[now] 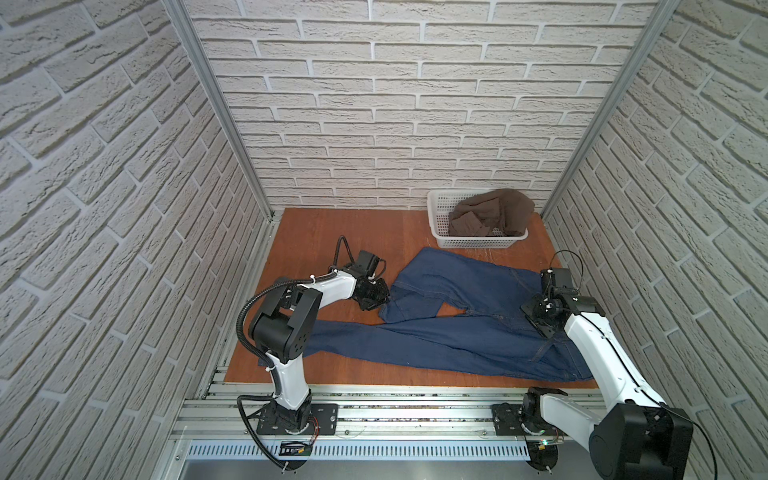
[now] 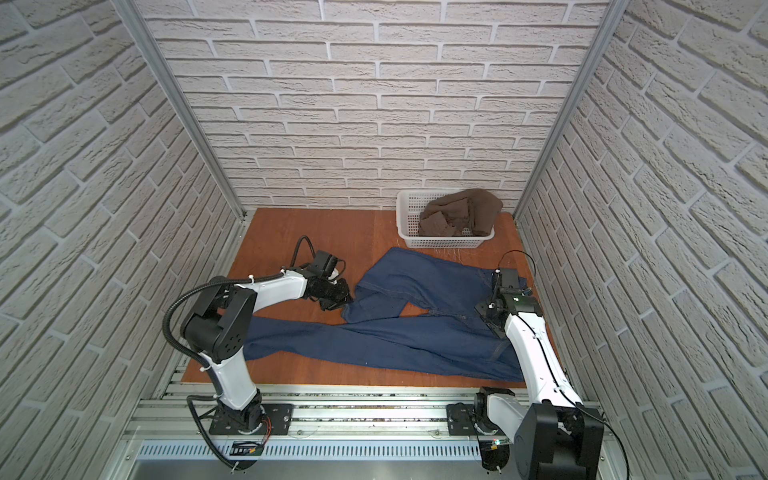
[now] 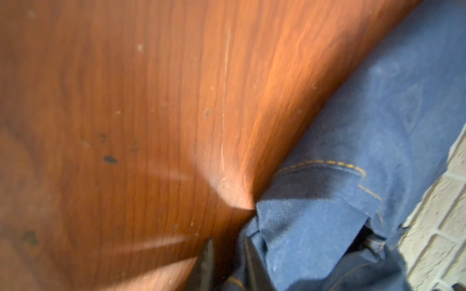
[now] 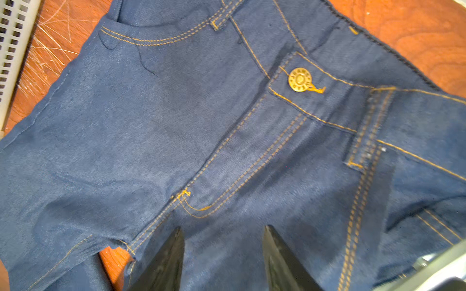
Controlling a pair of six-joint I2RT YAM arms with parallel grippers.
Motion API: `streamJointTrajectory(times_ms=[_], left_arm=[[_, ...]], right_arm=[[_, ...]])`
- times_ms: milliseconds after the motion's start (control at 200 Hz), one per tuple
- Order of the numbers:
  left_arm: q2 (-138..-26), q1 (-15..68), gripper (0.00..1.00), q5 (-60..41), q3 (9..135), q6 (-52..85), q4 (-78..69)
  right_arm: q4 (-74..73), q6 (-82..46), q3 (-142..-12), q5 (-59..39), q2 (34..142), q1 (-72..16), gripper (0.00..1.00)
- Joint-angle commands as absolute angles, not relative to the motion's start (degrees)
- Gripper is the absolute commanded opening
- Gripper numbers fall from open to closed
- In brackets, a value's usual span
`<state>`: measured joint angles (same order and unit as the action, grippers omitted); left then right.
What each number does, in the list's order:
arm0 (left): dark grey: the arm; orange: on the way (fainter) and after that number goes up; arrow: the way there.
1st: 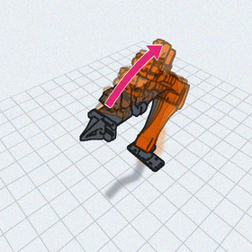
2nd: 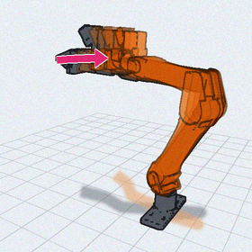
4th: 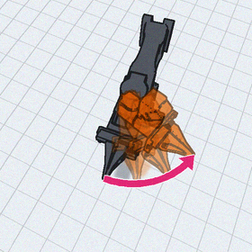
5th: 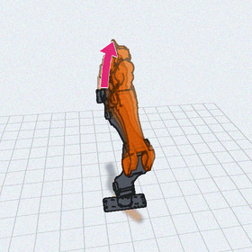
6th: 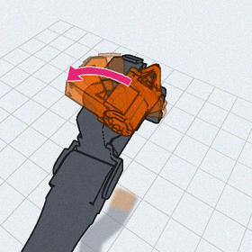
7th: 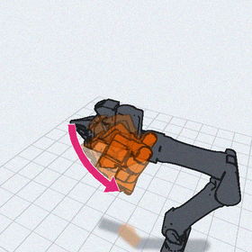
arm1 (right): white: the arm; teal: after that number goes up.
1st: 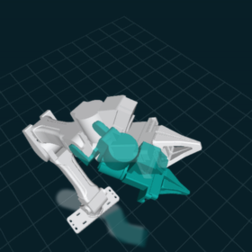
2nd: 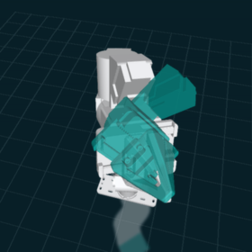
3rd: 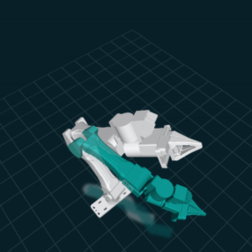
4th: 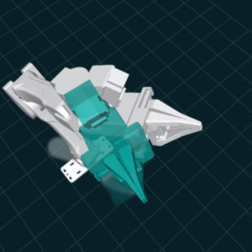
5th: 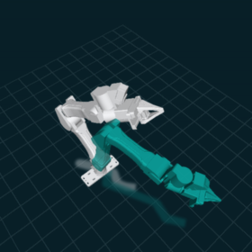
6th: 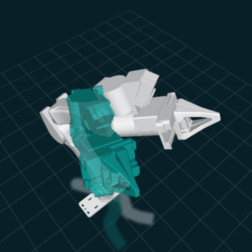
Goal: Fold and stack the trousers
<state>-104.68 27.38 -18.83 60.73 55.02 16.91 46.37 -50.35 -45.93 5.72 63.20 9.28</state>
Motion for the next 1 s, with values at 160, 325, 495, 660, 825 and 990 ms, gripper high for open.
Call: streamJointTrajectory(times_ms=[160,325,495,660,825,990], left_arm=[[-98.1,20.9,0.00,-11.4,68.7,47.6,25.4],[-95.3,10.8,0.00,-9.6,82.3,40.0,34.6],[-96.3,0.9,0.00,-7.3,100.0,34.4,45.2],[-97.3,-7.2,0.00,-7.2,107.6,34.3,48.2],[-100.9,-11.2,0.00,-8.7,107.8,35.1,49.3],[-102.3,-12.1,0.00,-8.6,105.3,36.0,47.8]], right_arm=[[33.7,-49.8,-44.7,0.1,72.1,9.5,0.53],[31.2,-49.7,-46.6,-1.7,79.9,9.1,0.52],[30.5,-49.5,-46.9,-1.5,84.3,8.8,0.52],[30.6,-49.2,-46.8,-1.0,85.6,8.7,0.52],[30.9,-48.5,-47.4,-1.2,86.1,8.7,0.52],[31.5,-46.8,-48.8,-2.3,86.4,8.3,0.52]])
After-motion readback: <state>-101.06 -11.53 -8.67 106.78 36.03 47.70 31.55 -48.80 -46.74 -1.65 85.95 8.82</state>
